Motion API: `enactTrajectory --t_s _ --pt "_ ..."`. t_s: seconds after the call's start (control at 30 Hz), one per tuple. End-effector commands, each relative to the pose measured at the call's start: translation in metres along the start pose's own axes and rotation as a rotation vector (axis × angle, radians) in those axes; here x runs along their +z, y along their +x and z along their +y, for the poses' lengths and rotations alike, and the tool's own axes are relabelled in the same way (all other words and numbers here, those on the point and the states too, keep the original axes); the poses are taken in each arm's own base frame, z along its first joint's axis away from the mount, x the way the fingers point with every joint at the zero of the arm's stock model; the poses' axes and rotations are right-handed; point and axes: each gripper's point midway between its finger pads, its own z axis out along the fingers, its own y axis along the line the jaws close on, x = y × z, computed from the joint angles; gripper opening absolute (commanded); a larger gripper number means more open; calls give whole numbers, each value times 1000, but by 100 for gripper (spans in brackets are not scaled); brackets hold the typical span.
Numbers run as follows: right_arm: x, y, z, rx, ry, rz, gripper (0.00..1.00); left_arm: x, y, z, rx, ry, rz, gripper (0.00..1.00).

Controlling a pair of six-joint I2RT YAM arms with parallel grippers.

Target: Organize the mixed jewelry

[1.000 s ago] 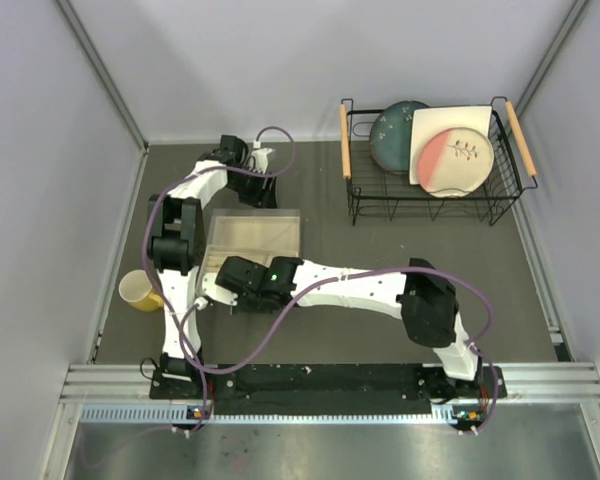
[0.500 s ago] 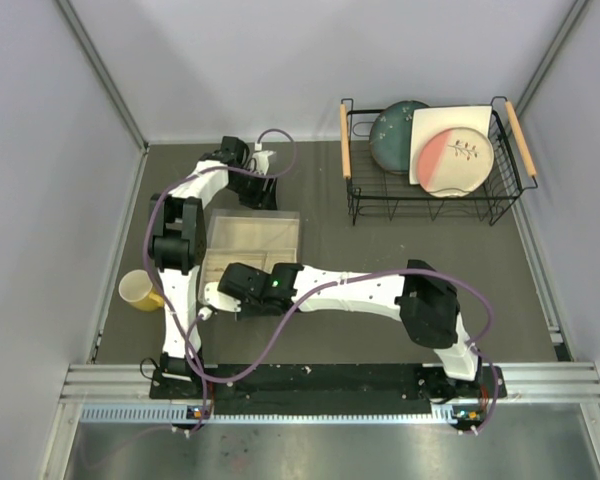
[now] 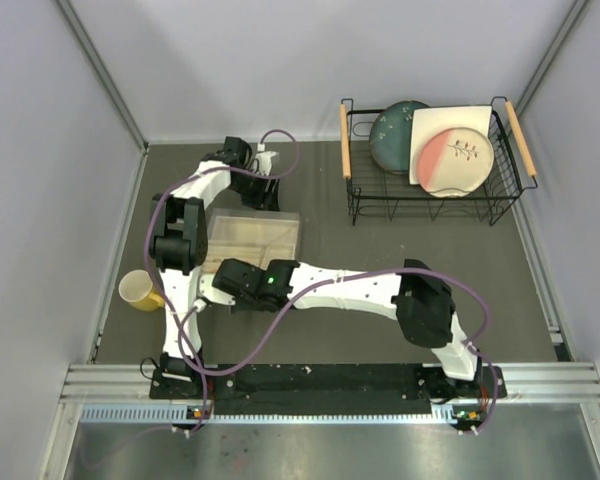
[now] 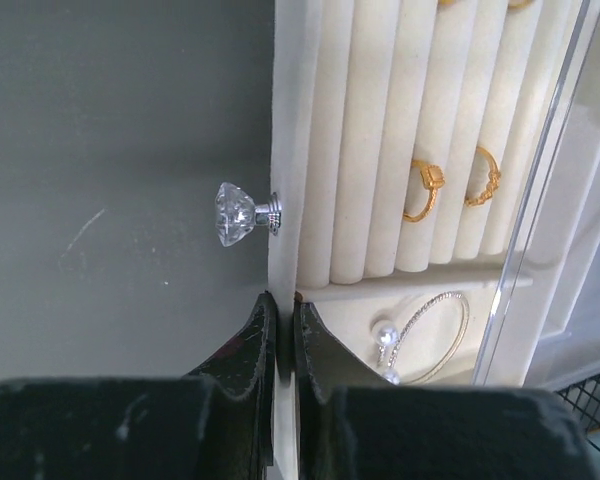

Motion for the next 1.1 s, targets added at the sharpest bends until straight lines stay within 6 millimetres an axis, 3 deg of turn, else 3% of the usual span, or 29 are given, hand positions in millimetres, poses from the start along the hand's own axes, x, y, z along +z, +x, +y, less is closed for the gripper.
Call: enactTrajectory --t_s 0.0,0.43,0.6,0.63,0.87,1.07 --pt "-16 -34 -53 68 182 -91 0 4 4 -9 14 35 9 61" --pt "-1 -20 -78 108 232 -44 0 7 12 -15 25 46 24 58" --pt "1 -13 -88 129 254 -29 12 5 11 -16 31 44 21 57" --pt "1 -12 -89 131 260 -25 19 4 10 -16 32 42 19 57" --pt "-7 -11 -105 153 309 -23 32 0 2 -18 41 42 -3 57" --pt "-20 -5 -90 187 235 -47 39 -5 -10 -18 52 31 -25 57"
